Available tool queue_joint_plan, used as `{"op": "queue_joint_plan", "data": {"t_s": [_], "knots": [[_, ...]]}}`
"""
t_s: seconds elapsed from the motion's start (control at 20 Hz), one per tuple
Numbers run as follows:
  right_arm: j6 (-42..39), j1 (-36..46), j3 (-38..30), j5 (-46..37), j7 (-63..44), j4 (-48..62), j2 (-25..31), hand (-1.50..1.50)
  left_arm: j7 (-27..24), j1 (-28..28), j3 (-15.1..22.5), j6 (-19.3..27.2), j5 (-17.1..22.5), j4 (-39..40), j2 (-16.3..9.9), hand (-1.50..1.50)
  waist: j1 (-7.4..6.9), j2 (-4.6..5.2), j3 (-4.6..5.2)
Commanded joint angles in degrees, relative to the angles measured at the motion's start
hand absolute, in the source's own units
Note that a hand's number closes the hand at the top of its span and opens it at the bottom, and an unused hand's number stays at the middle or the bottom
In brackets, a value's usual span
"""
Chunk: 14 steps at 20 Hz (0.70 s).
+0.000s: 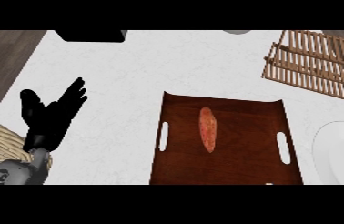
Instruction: Pick the bell pepper from the tray and place it in the tiered shelf
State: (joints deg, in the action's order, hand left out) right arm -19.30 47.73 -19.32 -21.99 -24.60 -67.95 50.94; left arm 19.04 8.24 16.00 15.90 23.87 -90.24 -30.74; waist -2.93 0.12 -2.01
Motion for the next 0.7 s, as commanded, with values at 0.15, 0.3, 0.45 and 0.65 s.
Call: {"op": "queue_joint_plan", "data": {"t_s": [0.15,0.3,0.45,0.65], "knots": [[5.0,2.81,1.56,-4.33,8.06,10.63,0.21,1.5,-1.43,-2.27,-0.44,-0.46,2.03,7.41,3.71,0.0,0.31,1.3,2.07],[6.44,4.05,2.15,-5.44,10.65,14.21,-0.14,1.5,-1.32,-1.64,-0.47,-0.14,2.13,7.05,3.94,0.0,0.37,1.11,2.06],[8.5,5.94,1.67,-5.95,14.02,17.76,0.02,1.5,-1.23,-2.5,-0.59,-0.69,2.93,7.17,3.48,0.0,-0.53,1.38,2.04],[9.48,6.0,2.61,-6.69,18.59,21.3,-1.16,1.5,-3.71,-3.48,-0.09,-0.96,2.31,7.97,4.13,0.0,-0.4,1.4,2.07]]}}
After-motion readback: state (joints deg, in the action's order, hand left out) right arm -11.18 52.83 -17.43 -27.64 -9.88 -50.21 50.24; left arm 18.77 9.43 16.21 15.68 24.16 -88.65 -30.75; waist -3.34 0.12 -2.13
